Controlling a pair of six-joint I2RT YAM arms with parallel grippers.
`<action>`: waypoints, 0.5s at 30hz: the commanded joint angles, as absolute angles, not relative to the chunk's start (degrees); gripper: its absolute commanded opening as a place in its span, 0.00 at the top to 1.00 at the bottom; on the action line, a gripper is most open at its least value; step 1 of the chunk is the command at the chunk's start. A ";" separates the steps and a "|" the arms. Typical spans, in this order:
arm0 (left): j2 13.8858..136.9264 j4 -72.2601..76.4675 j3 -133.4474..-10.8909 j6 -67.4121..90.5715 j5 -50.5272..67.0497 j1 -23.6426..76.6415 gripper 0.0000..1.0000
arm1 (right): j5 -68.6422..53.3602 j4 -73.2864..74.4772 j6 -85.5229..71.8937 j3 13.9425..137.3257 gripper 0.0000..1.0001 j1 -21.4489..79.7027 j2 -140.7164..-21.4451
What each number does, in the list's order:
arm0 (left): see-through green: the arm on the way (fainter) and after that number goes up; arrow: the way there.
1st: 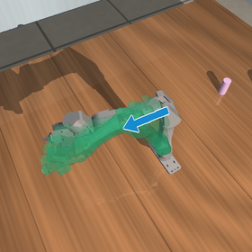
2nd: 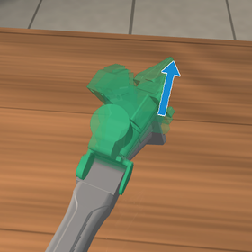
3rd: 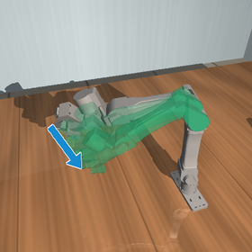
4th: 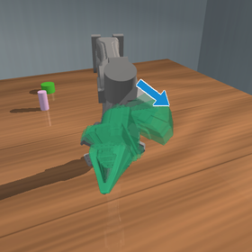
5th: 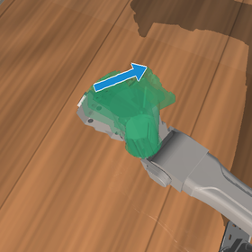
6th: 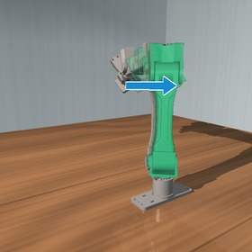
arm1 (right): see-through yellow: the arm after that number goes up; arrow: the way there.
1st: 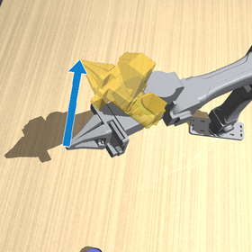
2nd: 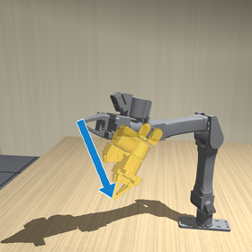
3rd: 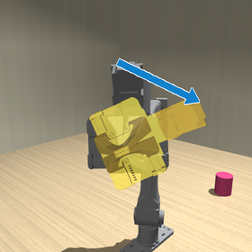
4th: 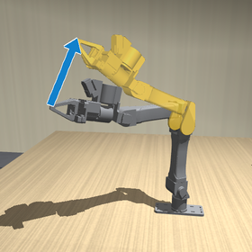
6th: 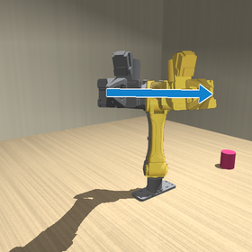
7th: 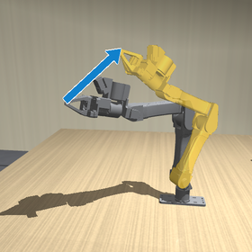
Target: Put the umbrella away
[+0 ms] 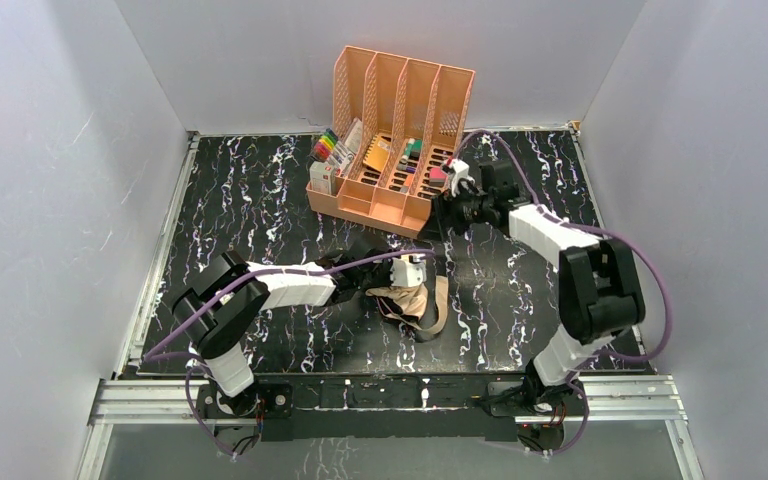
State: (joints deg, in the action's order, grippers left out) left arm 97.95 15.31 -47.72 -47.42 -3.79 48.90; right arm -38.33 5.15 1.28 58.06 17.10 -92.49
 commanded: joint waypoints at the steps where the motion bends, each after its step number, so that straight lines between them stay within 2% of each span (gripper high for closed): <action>1: 98.75 14.62 -45.03 -49.92 -4.74 49.38 1.00 | -49.01 13.80 8.87 66.63 0.11 17.49 -98.56; 15: 98.54 14.15 -45.26 -50.18 -3.80 49.66 1.00 | -49.96 28.35 20.91 74.75 0.11 24.06 -107.27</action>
